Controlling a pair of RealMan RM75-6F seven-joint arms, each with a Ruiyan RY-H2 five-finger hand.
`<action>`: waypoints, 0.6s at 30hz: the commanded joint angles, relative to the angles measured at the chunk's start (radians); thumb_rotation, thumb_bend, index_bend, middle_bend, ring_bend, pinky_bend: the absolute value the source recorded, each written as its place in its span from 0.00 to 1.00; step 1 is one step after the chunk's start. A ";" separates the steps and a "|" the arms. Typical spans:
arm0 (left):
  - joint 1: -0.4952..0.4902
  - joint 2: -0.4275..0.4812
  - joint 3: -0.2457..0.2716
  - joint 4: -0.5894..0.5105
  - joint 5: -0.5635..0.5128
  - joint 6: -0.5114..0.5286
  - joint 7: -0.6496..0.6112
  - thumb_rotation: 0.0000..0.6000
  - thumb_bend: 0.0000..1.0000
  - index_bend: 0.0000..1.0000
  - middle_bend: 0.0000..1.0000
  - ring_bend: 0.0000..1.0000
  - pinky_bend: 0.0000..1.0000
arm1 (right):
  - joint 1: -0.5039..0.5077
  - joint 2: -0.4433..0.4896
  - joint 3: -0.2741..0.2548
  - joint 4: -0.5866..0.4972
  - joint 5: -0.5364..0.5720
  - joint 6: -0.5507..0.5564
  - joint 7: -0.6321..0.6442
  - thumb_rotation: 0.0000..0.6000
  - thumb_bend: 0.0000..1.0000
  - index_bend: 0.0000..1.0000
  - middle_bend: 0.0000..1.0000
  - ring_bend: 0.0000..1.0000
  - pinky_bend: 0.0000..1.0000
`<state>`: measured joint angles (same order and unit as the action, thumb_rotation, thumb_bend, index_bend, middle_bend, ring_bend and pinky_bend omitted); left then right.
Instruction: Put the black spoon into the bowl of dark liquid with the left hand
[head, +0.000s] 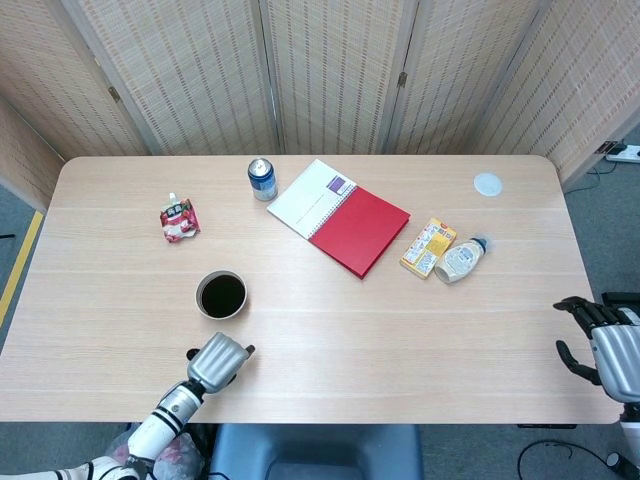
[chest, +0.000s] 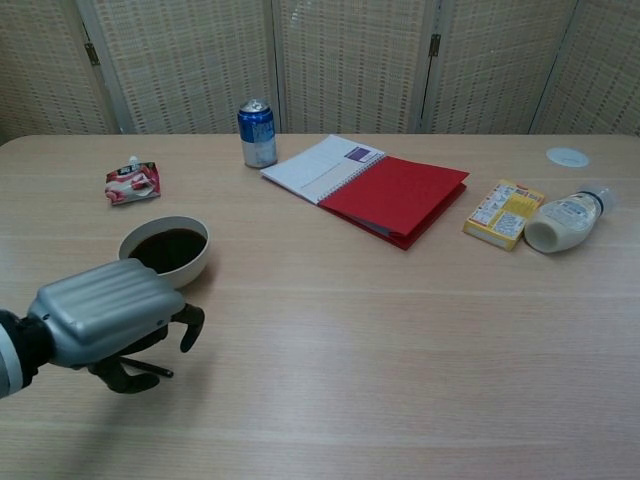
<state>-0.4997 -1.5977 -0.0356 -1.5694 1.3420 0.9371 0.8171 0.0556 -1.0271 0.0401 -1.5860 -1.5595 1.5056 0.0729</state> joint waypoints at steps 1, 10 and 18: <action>-0.012 -0.015 -0.007 0.005 -0.057 -0.003 0.049 1.00 0.33 0.50 0.93 0.84 1.00 | -0.001 0.000 0.000 0.002 0.001 0.001 0.002 1.00 0.29 0.30 0.27 0.32 0.35; -0.031 -0.034 0.002 0.020 -0.151 0.010 0.090 1.00 0.34 0.52 0.93 0.84 1.00 | -0.003 -0.001 -0.001 0.011 0.006 -0.001 0.012 1.00 0.29 0.30 0.27 0.32 0.35; -0.049 -0.038 0.013 0.023 -0.187 0.023 0.093 1.00 0.35 0.54 0.93 0.85 1.00 | -0.005 -0.003 -0.002 0.015 0.006 0.003 0.015 1.00 0.29 0.30 0.27 0.32 0.35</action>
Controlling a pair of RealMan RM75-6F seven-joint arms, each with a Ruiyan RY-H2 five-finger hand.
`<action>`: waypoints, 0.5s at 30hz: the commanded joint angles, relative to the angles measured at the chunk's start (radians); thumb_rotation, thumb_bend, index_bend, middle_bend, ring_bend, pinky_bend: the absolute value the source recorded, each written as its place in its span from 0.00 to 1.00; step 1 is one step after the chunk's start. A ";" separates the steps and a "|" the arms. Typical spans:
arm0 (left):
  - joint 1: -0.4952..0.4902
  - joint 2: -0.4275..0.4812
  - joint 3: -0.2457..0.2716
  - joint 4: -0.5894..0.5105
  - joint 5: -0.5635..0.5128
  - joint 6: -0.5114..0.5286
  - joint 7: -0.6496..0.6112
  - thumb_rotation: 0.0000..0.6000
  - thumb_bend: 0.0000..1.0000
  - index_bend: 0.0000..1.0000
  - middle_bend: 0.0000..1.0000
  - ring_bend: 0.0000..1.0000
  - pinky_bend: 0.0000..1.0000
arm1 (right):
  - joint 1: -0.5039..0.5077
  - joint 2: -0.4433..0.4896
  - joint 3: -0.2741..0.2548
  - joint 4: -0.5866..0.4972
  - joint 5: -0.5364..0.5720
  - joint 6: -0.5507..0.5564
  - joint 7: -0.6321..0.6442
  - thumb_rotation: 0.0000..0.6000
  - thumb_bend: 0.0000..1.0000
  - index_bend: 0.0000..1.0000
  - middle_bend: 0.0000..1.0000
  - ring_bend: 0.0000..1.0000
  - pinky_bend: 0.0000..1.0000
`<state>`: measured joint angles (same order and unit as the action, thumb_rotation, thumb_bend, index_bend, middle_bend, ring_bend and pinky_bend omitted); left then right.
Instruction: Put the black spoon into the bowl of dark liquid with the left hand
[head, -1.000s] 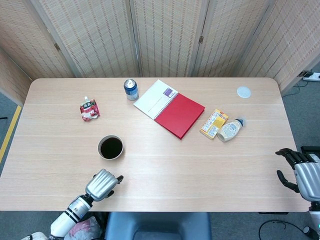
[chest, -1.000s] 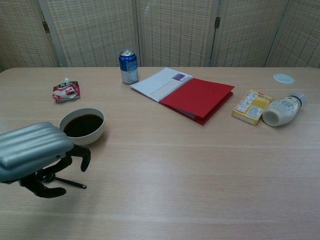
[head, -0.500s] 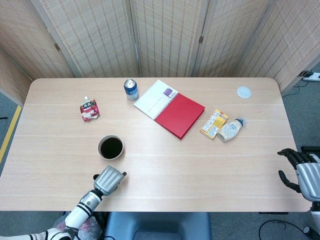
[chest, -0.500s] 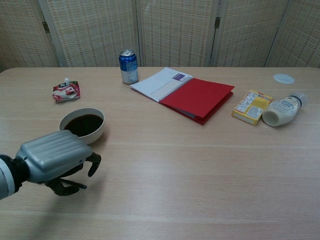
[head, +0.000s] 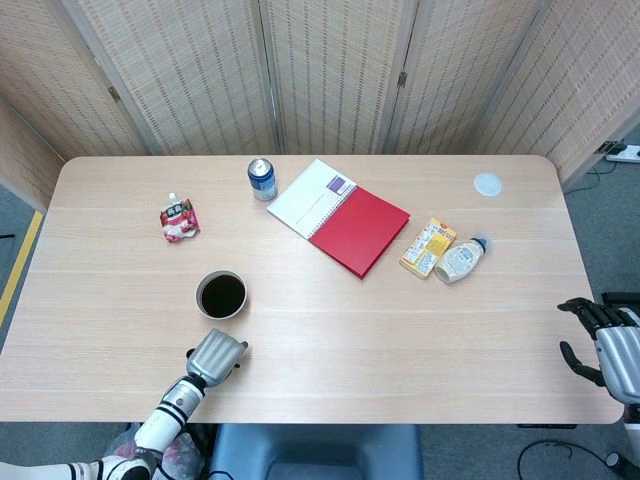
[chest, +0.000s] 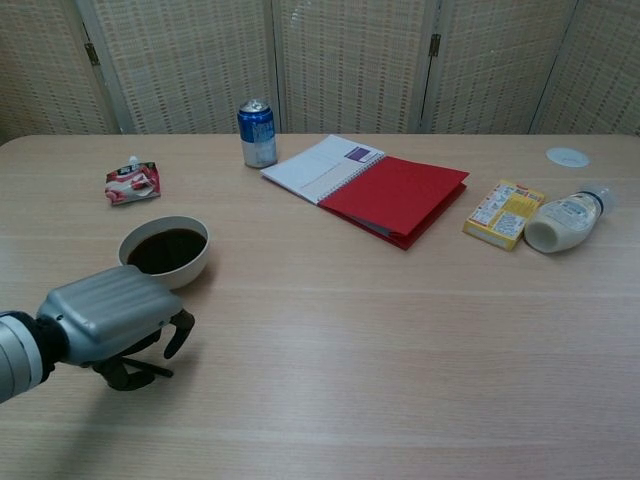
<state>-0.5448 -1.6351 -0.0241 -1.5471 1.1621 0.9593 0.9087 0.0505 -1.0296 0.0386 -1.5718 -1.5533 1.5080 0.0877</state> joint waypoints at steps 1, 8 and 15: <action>-0.007 -0.001 0.004 0.002 -0.017 0.000 0.002 1.00 0.35 0.55 0.93 0.85 1.00 | 0.000 -0.001 0.000 0.002 0.000 0.000 0.001 1.00 0.29 0.30 0.27 0.32 0.35; -0.020 -0.006 0.015 0.004 -0.055 0.010 0.009 1.00 0.36 0.55 0.93 0.85 1.00 | -0.003 0.000 -0.001 0.002 0.000 0.003 0.001 1.00 0.29 0.30 0.27 0.33 0.35; -0.034 -0.009 0.026 0.005 -0.080 0.021 0.018 1.00 0.38 0.55 0.93 0.85 1.00 | -0.005 0.000 -0.001 0.000 -0.002 0.007 0.002 1.00 0.29 0.30 0.27 0.33 0.35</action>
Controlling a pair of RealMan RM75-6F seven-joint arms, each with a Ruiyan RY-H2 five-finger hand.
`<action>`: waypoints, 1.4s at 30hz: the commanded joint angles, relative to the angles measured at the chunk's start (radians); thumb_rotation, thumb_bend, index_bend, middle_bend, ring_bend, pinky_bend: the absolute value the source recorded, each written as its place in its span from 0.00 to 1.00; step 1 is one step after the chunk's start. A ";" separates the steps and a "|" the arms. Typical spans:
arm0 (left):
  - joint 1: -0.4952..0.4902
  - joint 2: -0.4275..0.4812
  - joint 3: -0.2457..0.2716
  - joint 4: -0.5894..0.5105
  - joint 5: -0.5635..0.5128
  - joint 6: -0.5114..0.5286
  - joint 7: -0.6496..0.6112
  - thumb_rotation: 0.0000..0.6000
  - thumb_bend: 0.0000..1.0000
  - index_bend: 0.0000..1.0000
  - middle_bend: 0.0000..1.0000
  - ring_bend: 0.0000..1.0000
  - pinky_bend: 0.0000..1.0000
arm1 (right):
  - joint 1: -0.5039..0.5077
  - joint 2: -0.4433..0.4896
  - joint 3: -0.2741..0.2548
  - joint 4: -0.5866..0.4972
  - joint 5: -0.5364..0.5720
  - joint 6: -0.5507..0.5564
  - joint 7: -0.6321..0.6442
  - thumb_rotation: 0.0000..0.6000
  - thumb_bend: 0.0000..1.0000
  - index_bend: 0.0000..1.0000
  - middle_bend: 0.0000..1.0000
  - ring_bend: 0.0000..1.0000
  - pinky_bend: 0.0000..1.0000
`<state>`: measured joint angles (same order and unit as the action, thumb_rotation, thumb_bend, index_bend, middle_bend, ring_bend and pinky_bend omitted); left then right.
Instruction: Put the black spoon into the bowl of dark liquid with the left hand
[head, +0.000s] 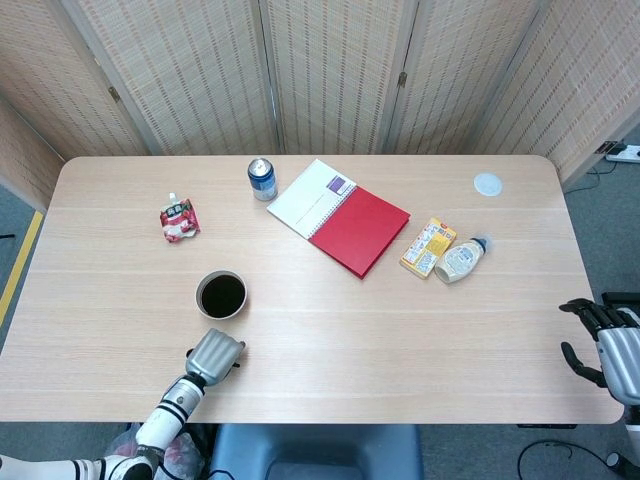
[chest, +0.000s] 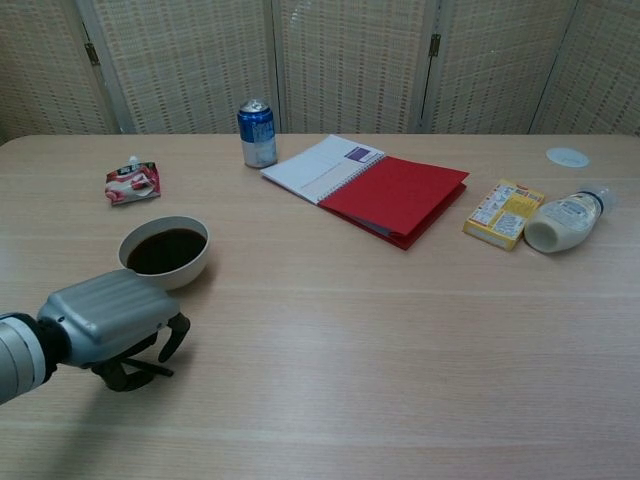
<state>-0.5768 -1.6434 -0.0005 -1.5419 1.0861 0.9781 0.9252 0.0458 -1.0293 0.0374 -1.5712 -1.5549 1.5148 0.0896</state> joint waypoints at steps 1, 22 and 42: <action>-0.004 -0.001 0.003 -0.001 -0.007 0.004 0.002 1.00 0.38 0.55 0.93 0.85 1.00 | 0.000 0.000 0.000 0.000 -0.001 0.001 0.000 1.00 0.29 0.30 0.27 0.33 0.35; -0.033 -0.002 0.039 -0.008 -0.071 0.026 0.020 1.00 0.42 0.58 0.93 0.85 1.00 | -0.005 -0.001 0.003 0.004 -0.010 0.018 0.010 1.00 0.29 0.30 0.27 0.34 0.35; -0.021 0.037 0.052 -0.030 0.003 0.091 -0.053 1.00 0.49 0.65 0.96 0.88 1.00 | -0.008 -0.005 0.003 0.008 -0.023 0.036 0.016 1.00 0.28 0.30 0.27 0.35 0.35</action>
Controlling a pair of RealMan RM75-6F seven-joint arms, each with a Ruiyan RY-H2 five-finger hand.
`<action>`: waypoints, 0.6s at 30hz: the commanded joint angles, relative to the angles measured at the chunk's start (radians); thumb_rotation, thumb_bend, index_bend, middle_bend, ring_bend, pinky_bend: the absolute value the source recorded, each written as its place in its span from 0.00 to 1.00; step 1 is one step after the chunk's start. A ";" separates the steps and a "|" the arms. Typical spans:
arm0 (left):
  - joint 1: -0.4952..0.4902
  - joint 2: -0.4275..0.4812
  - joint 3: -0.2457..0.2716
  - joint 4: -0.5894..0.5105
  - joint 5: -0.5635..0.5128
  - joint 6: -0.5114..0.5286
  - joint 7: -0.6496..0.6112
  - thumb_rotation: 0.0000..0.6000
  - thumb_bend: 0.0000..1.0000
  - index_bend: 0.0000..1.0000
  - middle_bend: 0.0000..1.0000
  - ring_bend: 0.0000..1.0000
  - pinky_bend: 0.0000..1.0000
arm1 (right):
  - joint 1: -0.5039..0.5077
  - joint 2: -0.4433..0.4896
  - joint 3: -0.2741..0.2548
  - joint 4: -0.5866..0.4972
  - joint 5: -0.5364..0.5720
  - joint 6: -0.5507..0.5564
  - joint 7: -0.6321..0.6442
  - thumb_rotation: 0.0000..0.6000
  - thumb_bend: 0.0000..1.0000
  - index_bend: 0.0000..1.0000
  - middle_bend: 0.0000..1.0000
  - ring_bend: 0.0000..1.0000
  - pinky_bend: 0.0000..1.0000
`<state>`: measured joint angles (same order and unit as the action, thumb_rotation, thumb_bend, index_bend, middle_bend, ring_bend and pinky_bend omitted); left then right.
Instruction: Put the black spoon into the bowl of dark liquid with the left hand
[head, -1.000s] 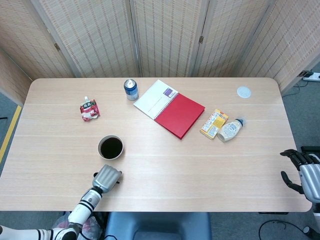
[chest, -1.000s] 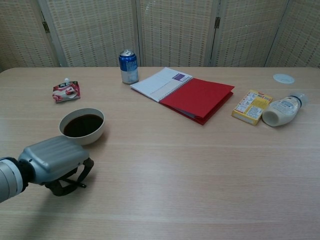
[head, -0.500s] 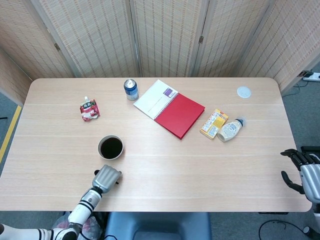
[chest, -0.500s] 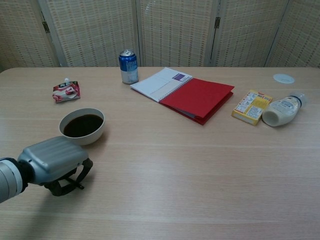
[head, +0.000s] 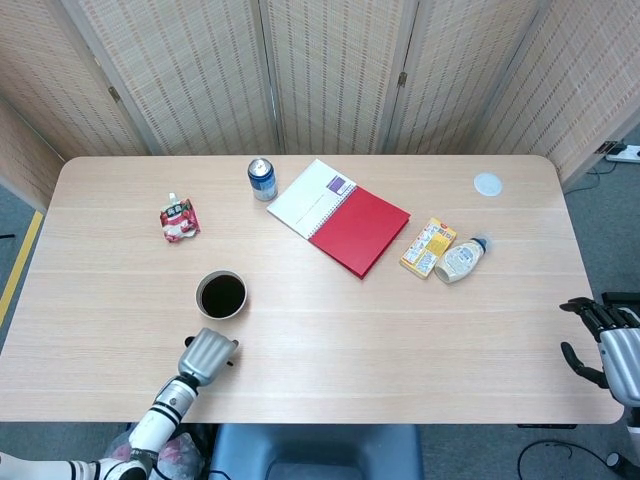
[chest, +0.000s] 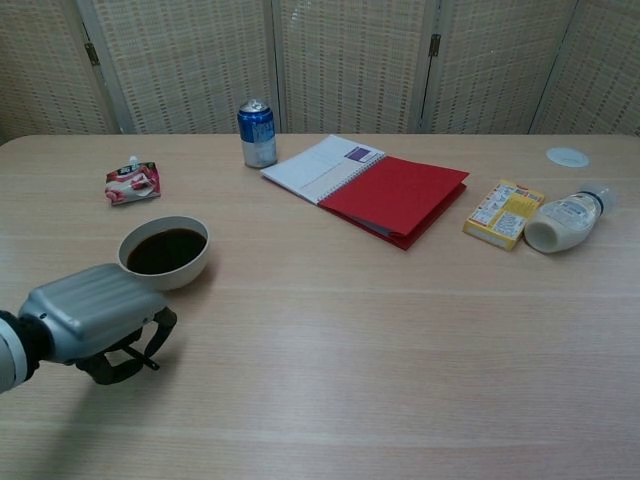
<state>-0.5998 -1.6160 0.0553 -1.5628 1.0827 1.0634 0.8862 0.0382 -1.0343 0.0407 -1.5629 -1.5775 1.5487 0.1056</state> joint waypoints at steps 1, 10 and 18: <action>0.003 0.015 -0.008 -0.014 0.010 0.009 -0.023 1.00 0.49 0.65 0.96 0.88 1.00 | -0.001 0.001 0.000 -0.001 -0.001 0.003 0.000 1.00 0.28 0.30 0.27 0.35 0.35; 0.002 0.153 -0.101 -0.134 -0.047 -0.045 -0.258 1.00 0.49 0.65 0.96 0.88 1.00 | -0.004 0.001 0.000 -0.003 -0.005 0.009 0.001 1.00 0.27 0.30 0.27 0.35 0.35; 0.006 0.244 -0.187 -0.221 -0.053 -0.080 -0.499 1.00 0.49 0.65 0.96 0.88 1.00 | 0.000 -0.003 0.000 0.001 -0.011 0.008 0.002 1.00 0.27 0.30 0.27 0.35 0.35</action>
<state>-0.5912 -1.4102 -0.0925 -1.7451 1.0394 1.0116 0.4623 0.0381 -1.0374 0.0406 -1.5619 -1.5887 1.5570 0.1079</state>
